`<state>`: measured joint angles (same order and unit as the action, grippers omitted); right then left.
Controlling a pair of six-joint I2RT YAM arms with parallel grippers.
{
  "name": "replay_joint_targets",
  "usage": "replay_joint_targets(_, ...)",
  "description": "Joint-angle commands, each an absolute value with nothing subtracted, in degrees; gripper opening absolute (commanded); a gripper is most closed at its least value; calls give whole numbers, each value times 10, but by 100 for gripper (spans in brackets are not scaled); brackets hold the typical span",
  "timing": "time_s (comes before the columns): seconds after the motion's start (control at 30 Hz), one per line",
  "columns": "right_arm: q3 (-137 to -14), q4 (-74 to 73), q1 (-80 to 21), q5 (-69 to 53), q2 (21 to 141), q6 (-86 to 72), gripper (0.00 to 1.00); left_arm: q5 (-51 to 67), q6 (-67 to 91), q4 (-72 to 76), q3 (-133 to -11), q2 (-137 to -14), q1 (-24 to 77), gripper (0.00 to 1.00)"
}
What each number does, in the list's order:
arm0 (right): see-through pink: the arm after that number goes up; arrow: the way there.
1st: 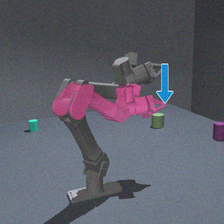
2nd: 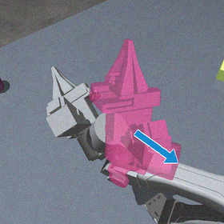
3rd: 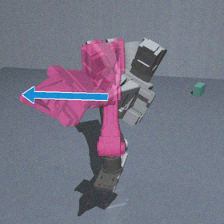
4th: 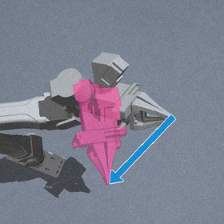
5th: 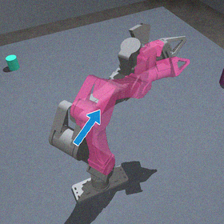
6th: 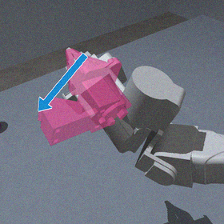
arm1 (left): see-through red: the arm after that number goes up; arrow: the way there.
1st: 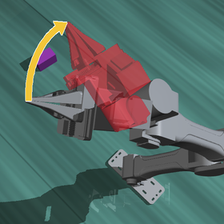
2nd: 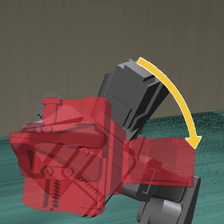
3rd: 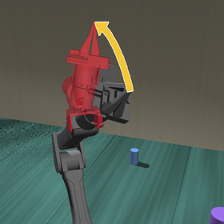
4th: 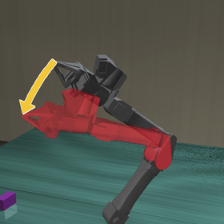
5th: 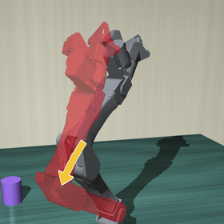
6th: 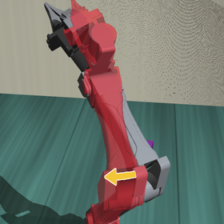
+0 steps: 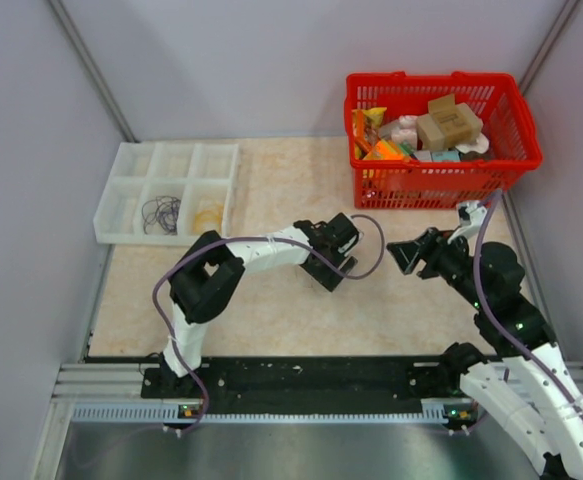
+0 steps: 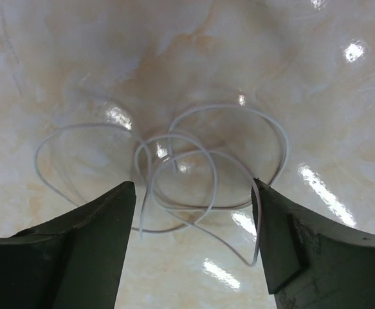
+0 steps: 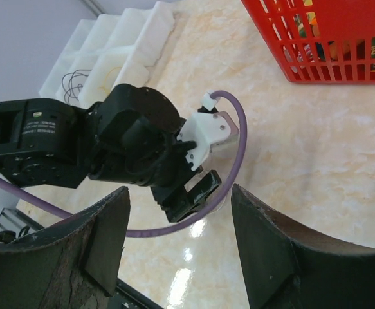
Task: Untangle the cables
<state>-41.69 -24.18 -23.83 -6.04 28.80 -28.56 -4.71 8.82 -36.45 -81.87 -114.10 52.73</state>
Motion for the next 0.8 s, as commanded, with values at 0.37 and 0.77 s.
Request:
replay_joint_targets(0.37,-418,-208,-233,-82,300,-283,64,-46,100,-371,-814,-1185,513,8)
replay_joint_targets(0.77,-417,-166,-233,-126,360,-286,64,-68,159,-350,-737,-877,396,0)
